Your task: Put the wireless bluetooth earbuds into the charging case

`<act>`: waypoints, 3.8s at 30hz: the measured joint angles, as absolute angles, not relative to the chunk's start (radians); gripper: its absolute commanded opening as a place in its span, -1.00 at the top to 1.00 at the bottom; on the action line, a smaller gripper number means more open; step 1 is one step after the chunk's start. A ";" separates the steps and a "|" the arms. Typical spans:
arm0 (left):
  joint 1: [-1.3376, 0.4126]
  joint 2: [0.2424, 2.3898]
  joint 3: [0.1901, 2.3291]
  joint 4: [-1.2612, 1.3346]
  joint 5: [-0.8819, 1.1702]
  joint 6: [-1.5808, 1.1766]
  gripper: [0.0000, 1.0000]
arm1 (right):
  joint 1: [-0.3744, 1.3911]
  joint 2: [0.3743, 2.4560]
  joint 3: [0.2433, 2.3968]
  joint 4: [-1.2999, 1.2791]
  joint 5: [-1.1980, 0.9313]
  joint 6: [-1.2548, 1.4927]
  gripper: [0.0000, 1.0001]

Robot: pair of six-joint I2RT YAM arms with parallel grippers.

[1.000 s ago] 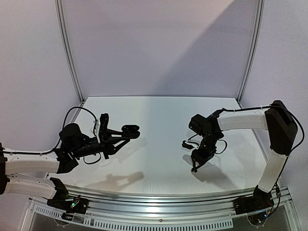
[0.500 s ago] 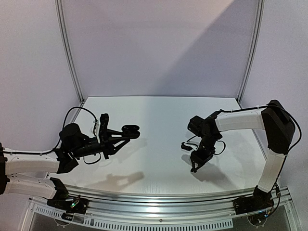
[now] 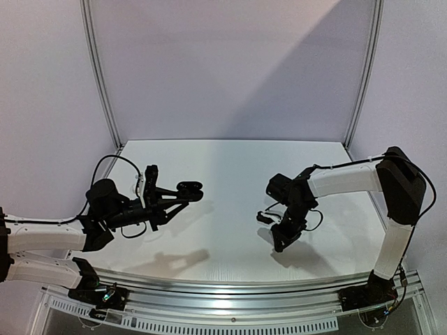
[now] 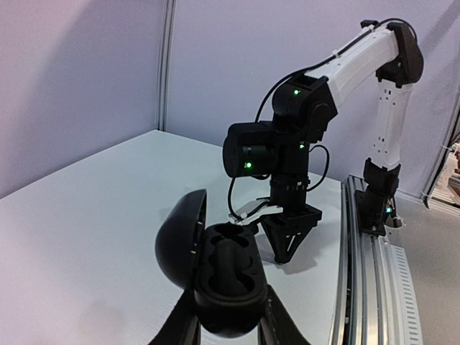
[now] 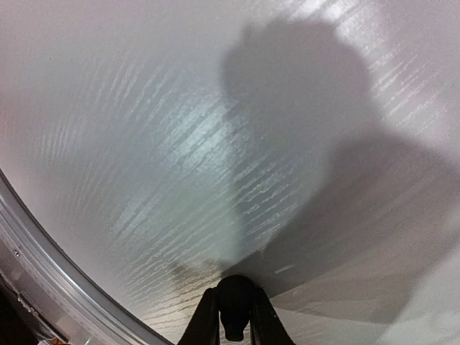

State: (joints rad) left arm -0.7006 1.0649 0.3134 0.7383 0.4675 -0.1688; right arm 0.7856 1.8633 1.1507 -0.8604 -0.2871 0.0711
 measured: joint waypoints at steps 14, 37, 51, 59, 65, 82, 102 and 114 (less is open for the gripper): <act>-0.701 1.065 0.313 0.738 0.471 -0.169 1.00 | 0.786 1.846 1.151 -0.888 -0.267 0.101 0.48; -0.701 1.065 0.313 0.738 0.487 -0.168 1.00 | 0.786 1.813 1.168 -0.893 -0.276 0.099 0.66; -0.701 1.065 0.313 0.737 0.487 -0.165 1.00 | 0.787 1.847 1.172 -0.900 -0.294 0.089 0.92; -0.701 1.065 0.313 0.736 0.490 -0.164 1.00 | 0.789 1.847 1.207 -0.939 -0.279 0.081 1.00; -0.701 1.065 0.313 0.737 0.542 -0.149 1.00 | 0.836 1.801 1.351 -1.017 -0.244 0.031 1.00; -0.701 1.054 0.320 0.729 0.822 0.031 1.00 | 1.197 1.709 2.019 -1.111 -0.175 -0.175 1.00; -0.701 1.053 0.366 0.636 0.958 0.123 1.00 | 1.283 1.932 2.201 -1.232 -0.105 -0.313 1.00; -0.707 1.053 0.368 0.631 0.958 0.123 1.00 | 1.289 1.969 2.201 -1.260 -0.068 -0.342 1.00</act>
State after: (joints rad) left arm -0.7071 1.0527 0.3679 0.6308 0.9581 0.1230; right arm 1.2892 1.9694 2.2013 -1.2602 -0.0685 -0.3416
